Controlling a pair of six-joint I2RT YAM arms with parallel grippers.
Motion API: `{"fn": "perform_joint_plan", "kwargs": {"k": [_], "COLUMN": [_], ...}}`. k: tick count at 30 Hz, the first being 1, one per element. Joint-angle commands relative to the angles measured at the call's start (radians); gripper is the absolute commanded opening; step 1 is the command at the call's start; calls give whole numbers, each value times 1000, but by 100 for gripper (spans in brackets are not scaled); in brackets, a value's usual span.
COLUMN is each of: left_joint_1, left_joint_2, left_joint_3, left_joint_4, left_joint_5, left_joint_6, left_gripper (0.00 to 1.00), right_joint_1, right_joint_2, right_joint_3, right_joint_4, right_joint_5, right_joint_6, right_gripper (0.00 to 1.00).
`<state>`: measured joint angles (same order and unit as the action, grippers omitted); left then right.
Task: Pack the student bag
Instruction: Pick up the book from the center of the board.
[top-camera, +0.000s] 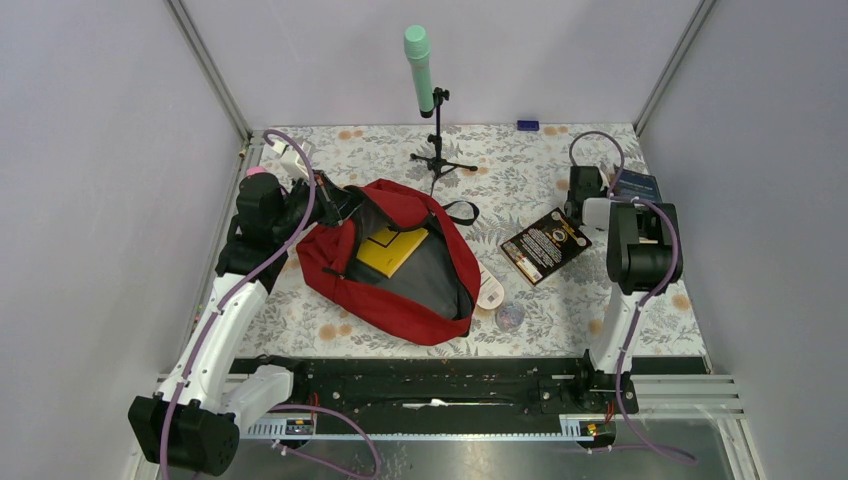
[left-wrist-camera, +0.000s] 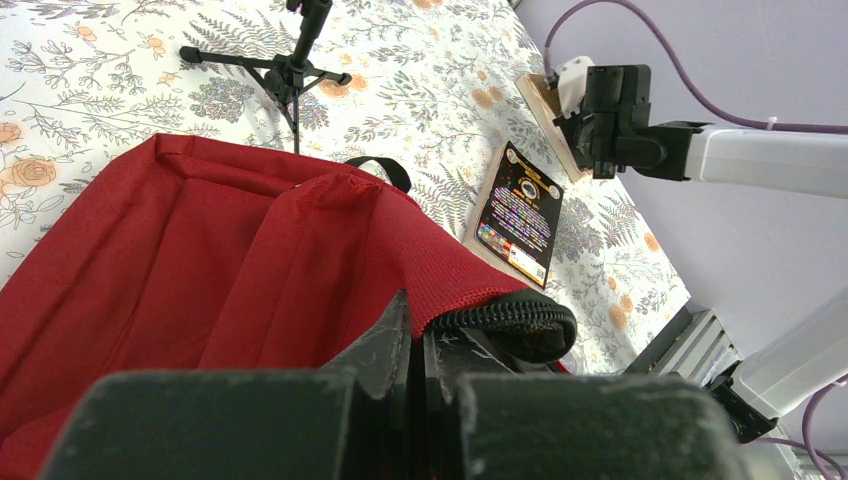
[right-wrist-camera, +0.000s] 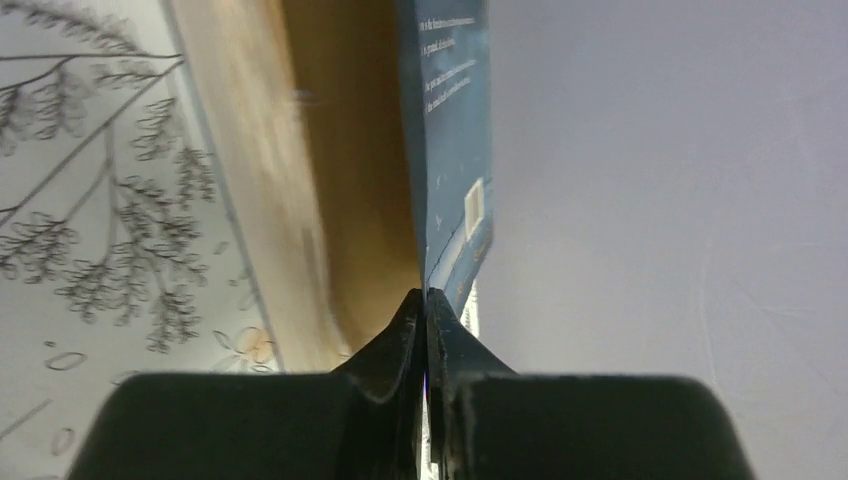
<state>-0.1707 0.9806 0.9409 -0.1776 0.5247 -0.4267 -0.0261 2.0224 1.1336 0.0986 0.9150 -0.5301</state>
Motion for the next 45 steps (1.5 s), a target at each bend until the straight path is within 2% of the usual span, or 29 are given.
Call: {"fn": "perform_joint_plan", "kwargs": {"k": [1,5,7,13,19,20,22,25,27,29,30,31,39,41,45], "left_joint_1": [9,8,8,8,7,7,7,5,2,-1,-2,-4,-56,-115,-302], "left_joint_2": [-32,-29,-28,-22,-10,-8,-7,-3,-5,-8,-11,-16,-122,-125,-79], "left_joint_3": [12,11,10,10,13,13,13,15,12,7,2,-3,-118,-132,-114], "left_joint_4": [103,103,103,104,106,106,107,111,114,129,138,151,406,423,344], "left_joint_5": [14,14,17,16,30,32,34,43,40,46,50,56,171,194,135], "left_joint_6": [4,3,3,3,9,12,16,23,28,34,36,41,78,113,207], "left_gripper": [0,0,0,0,0,5,23,56,71,81,92,98,99,99,99], "right_joint_1": [8,21,69,114,162,177,211,271,305,338,357,372,509,525,532], "right_joint_2": [-189,-326,-374,-477,-573,-591,-624,-664,-681,-697,-704,-710,-784,-802,-856], "right_joint_3": [9,58,105,235,299,308,325,361,394,422,438,448,506,538,569], "right_joint_4": [18,-180,-286,-558,-663,-666,-669,-671,-690,-707,-717,-728,-768,-790,-798], "right_joint_5": [89,38,23,-80,-262,-271,-274,-278,-284,-287,-293,-297,-335,-394,-555], "right_joint_6": [46,174,230,363,400,400,391,362,347,335,329,327,344,382,446], "right_gripper": [0,0,0,0,0,0,0,0,0,0,0,0,0,0,0]}}
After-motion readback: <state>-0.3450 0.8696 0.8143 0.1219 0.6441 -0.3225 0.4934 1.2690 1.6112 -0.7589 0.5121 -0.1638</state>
